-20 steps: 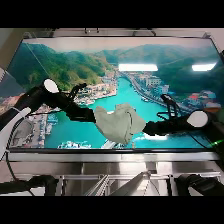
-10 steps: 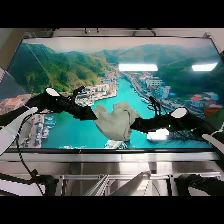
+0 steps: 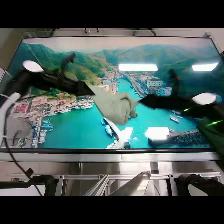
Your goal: Fold the shirts.
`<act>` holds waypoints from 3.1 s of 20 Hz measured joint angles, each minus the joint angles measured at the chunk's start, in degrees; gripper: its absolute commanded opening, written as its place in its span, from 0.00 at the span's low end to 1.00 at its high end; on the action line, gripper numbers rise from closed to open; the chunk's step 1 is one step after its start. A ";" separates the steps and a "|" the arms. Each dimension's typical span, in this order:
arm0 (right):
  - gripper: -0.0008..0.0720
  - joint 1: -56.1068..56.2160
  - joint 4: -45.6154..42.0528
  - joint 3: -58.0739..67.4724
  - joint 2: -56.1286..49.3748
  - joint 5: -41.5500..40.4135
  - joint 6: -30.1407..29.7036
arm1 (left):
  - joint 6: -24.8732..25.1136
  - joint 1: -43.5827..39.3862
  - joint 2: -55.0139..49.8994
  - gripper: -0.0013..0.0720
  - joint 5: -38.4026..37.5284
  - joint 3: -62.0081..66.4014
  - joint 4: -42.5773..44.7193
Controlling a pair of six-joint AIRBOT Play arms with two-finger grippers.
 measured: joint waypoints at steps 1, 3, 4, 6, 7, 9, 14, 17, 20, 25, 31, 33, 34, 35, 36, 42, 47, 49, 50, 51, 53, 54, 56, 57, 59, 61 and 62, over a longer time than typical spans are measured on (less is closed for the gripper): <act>0.04 -2.82 0.02 2.51 3.37 0.66 0.02 | -0.98 0.98 2.64 0.05 -1.11 3.19 -0.11; 0.04 -8.41 0.07 7.98 9.55 1.88 0.68 | -2.73 3.06 7.61 0.05 -2.49 9.73 -0.22; 0.04 -11.17 0.11 11.06 12.26 2.80 1.05 | -3.85 4.17 9.92 0.05 -3.17 13.05 -0.22; 0.04 -16.28 0.13 17.92 16.79 5.75 1.42 | -5.53 6.47 14.58 0.05 -3.96 20.02 -0.31; 0.04 -18.40 0.28 21.57 18.64 7.37 1.53 | -6.14 7.41 16.65 0.05 -4.22 22.84 -0.52; 0.04 -21.00 0.39 27.54 21.18 9.68 1.73 | -7.19 8.72 20.33 0.05 -4.46 27.45 -0.66; 0.04 -23.10 0.26 33.66 22.71 15.98 2.16 | -8.35 7.30 24.81 0.05 -5.77 30.29 0.04; 0.04 -23.39 -0.98 33.16 20.68 20.48 2.64 | -8.33 4.68 24.15 0.05 -6.36 24.72 0.35; 0.04 -23.50 -3.56 28.37 17.62 22.56 3.23 | -6.12 2.08 19.78 0.05 -5.29 17.79 1.22; 0.04 -23.50 -5.95 15.50 8.52 17.66 1.22 | -2.47 -1.14 6.19 0.05 2.56 11.28 7.30; 0.83 -23.93 -6.60 9.92 -9.18 10.21 -2.49 | -2.86 0.11 -12.17 1.00 3.06 18.34 10.54; 0.83 -24.61 -7.17 10.78 -12.33 11.32 -3.28 | -5.33 2.34 -15.21 0.99 -1.20 22.16 10.45; 0.83 -25.27 -8.59 11.58 -13.31 11.52 -3.32 | -6.80 3.65 -15.93 0.99 -2.82 23.34 10.51; 0.83 -25.86 -10.25 12.28 -13.99 11.72 -3.28 | -8.07 4.94 -16.15 0.99 -4.87 23.69 10.64; 0.83 -26.32 -12.63 12.85 -14.49 12.39 -3.17 | -9.03 6.01 -15.89 0.99 -7.52 23.02 10.84; 0.83 -27.23 -24.87 14.08 -18.16 14.29 0.68 | -10.29 6.23 -4.96 0.99 -12.46 -1.57 10.86; 0.83 -25.18 -26.32 14.23 -22.58 14.95 1.66 | -9.66 2.49 2.75 0.99 -4.85 -22.84 12.50; 0.68 -23.63 -25.33 14.29 -23.89 14.47 1.79 | -9.55 1.01 3.19 0.97 -2.36 -26.49 12.83; 0.67 -22.75 -24.52 14.34 -24.44 13.81 1.86 | -9.55 0.15 2.91 0.97 -1.22 -27.61 12.94; 0.67 -21.84 -23.93 14.38 -24.87 13.22 1.99 | -9.57 -0.63 2.19 0.97 0.00 -28.15 13.05; 0.67 -19.98 -22.84 14.45 -25.51 11.21 1.99 | -9.75 -2.03 0.00 0.97 1.64 -27.80 13.20; 0.66 -19.12 -22.21 14.47 -25.75 10.08 1.99 | -9.79 -2.64 -1.40 0.96 1.49 -27.02 12.96; 0.21 -18.03 -20.41 14.53 -26.25 8.59 1.99 | -10.16 -3.65 -4.79 0.21 1.03 -24.70 12.96; 0.06 -17.68 -19.17 14.64 -26.53 7.98 1.99 | -10.16 -3.93 -6.58 0.02 1.99 -23.39 13.57; 0.04 -17.31 -16.41 14.91 -26.88 7.17 1.01 | -10.14 -4.31 -9.46 0.02 1.92 -20.20 13.86; 0.04 -17.22 -12.94 15.26 -26.75 7.02 -0.83 | -10.14 -4.33 -10.80 0.02 1.70 -16.52 14.08; 0.04 -17.35 -11.72 15.47 -26.23 7.06 -1.60 | -10.16 -4.00 -10.64 0.02 1.18 -14.23 14.21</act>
